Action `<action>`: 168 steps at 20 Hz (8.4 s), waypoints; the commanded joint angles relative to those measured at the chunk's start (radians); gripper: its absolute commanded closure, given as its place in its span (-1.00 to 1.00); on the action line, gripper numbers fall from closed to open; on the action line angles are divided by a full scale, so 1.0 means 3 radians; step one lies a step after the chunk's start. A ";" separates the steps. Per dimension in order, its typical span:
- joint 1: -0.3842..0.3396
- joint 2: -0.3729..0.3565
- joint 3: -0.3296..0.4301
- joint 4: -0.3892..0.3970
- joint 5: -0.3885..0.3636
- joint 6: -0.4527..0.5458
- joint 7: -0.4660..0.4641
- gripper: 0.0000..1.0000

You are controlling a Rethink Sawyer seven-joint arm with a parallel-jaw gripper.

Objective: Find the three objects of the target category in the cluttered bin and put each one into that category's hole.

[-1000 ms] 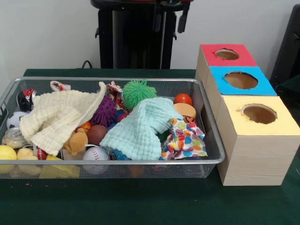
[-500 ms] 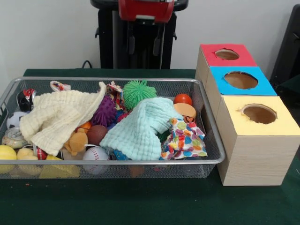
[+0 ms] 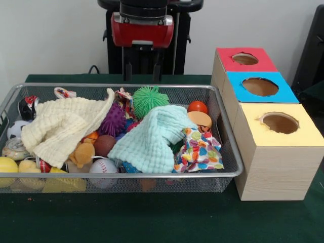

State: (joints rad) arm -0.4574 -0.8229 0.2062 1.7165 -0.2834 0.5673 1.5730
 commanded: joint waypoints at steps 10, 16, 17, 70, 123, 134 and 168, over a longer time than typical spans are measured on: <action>-0.0289 0.0514 0.0711 -0.0531 -0.0613 0.0013 -0.0763 -1.00; -0.0430 0.0753 0.0851 -0.0725 -0.0897 -0.0084 -0.0851 -1.00; -0.0444 0.0784 0.0873 -0.0752 -0.0940 -0.0088 -0.0857 -1.00; -0.1243 0.1473 0.1426 -0.0738 -0.1776 0.0182 -0.0970 -1.00; -0.1034 0.1258 0.1068 -0.0611 -0.1714 0.0729 -0.0603 -1.00; -0.1016 0.1136 0.0991 -0.0603 -0.1770 0.0729 -0.0571 -1.00; -0.0806 0.1153 0.0656 -0.0729 -0.1810 0.0868 -0.0632 -1.00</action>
State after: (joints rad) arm -0.6892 -0.4739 0.4582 1.4382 -0.8122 0.6551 1.5645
